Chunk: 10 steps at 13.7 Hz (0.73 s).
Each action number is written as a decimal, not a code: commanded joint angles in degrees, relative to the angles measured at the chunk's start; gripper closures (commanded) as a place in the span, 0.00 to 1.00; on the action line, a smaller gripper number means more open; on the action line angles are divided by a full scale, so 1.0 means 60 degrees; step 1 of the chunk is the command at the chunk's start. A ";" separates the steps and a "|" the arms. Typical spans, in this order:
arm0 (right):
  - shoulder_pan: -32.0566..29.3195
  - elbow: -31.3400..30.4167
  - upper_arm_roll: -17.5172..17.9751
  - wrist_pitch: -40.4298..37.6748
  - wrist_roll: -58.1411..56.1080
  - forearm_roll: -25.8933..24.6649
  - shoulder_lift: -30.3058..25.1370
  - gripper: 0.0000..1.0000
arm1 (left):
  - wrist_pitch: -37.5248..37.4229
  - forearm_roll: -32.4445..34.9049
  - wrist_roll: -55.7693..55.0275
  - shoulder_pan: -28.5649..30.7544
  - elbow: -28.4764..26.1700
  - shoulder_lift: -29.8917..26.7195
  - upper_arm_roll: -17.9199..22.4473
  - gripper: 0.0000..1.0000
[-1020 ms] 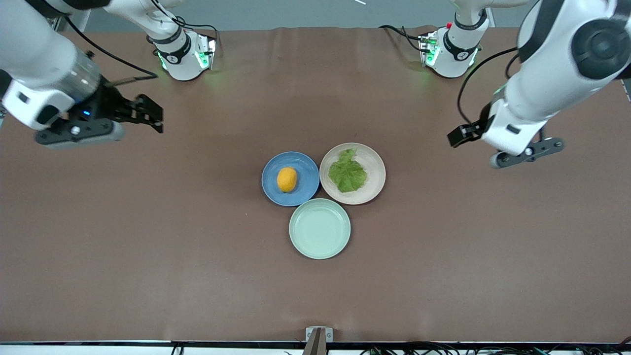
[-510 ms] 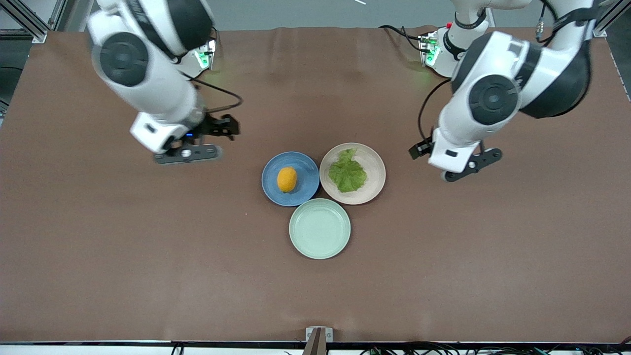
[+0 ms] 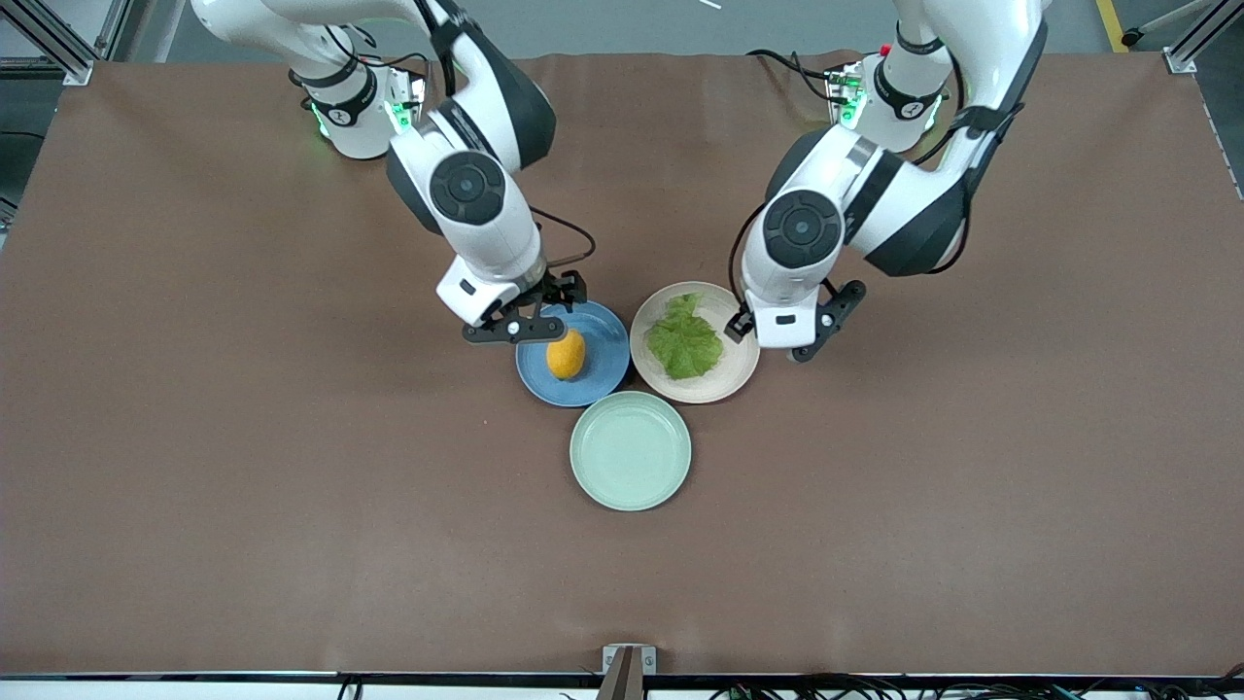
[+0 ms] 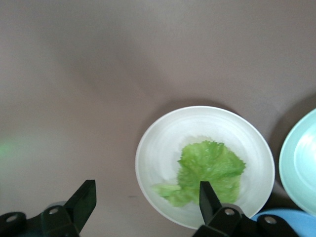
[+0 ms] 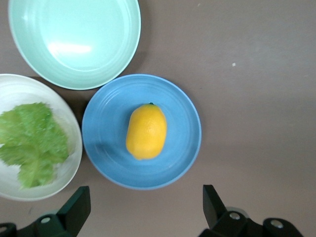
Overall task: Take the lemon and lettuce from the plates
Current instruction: 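Lower the right gripper to the lemon while the left gripper reaches the lettuce, then close the right gripper on the lemon while the left gripper grasps the lettuce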
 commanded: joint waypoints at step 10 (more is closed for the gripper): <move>0.0111 -0.0488 -0.0089 0.2816 0.0291 0.0669 0.2015 0.00 | 0.1861 0.0002 -0.6559 -0.0947 0.0031 0.1527 0.0038 0.09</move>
